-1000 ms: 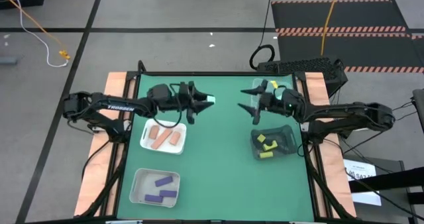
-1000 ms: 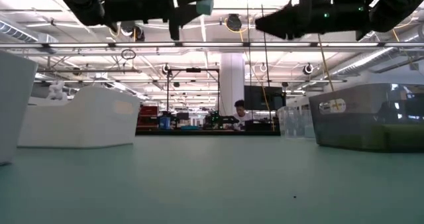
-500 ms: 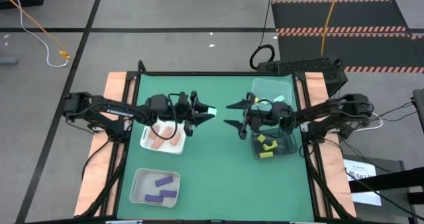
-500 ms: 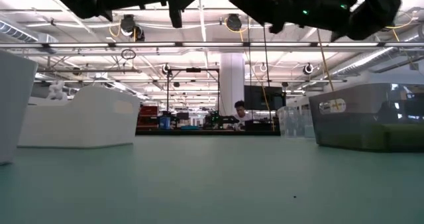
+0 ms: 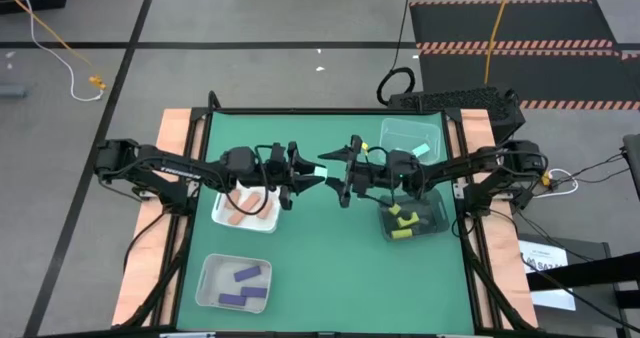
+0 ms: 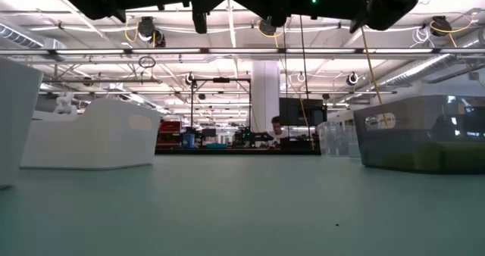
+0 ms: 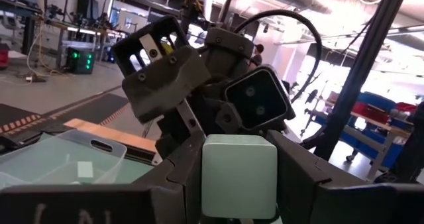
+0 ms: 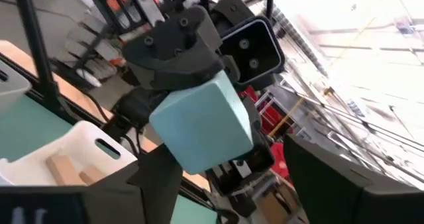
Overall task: Sort & place blocks by color
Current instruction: Put the blue block into the transparent bin
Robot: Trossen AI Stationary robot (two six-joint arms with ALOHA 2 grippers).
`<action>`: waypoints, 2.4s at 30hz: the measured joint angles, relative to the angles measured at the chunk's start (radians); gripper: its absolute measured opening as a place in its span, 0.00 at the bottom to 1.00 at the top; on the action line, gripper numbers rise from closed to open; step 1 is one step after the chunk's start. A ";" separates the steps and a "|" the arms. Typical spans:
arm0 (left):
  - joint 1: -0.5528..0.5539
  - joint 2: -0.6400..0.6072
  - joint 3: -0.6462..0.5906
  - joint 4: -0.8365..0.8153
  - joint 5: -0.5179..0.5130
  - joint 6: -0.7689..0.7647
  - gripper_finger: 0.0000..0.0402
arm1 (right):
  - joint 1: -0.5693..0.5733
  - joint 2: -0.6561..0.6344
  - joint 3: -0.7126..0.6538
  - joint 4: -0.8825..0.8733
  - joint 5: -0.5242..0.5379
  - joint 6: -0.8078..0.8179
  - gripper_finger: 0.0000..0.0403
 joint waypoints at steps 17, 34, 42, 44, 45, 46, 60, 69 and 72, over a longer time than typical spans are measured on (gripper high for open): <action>0.000 -0.002 0.000 0.001 -0.021 -0.021 0.33 | 0.041 0.001 0.004 -0.029 0.031 0.024 0.06; 0.007 0.001 0.000 -0.013 -0.054 -0.018 0.33 | 0.045 0.000 0.005 -0.080 0.078 0.027 0.50; 0.004 0.000 0.000 -0.008 -0.052 -0.043 0.33 | 0.044 0.000 0.005 -0.046 0.067 0.006 0.56; 0.003 0.000 0.000 -0.008 -0.051 -0.058 0.33 | 0.044 0.000 0.005 -0.045 0.070 -0.020 0.56; 0.003 0.000 0.000 -0.008 -0.051 -0.060 0.33 | 0.044 0.000 0.005 -0.045 0.072 -0.028 0.55; 0.003 0.000 0.000 -0.007 -0.052 -0.063 0.33 | 0.044 0.000 0.005 -0.045 0.071 -0.030 0.55; 0.003 0.002 -0.001 -0.022 -0.070 -0.104 0.33 | 0.045 -0.002 0.005 0.021 0.059 -0.195 0.55; 0.007 0.001 -0.001 -0.040 -0.112 -0.093 0.33 | 0.047 -0.001 0.006 -0.013 0.001 -0.156 0.55; 0.007 0.001 -0.001 -0.047 -0.112 -0.094 0.33 | 0.048 -0.001 0.006 -0.016 -0.006 -0.156 0.54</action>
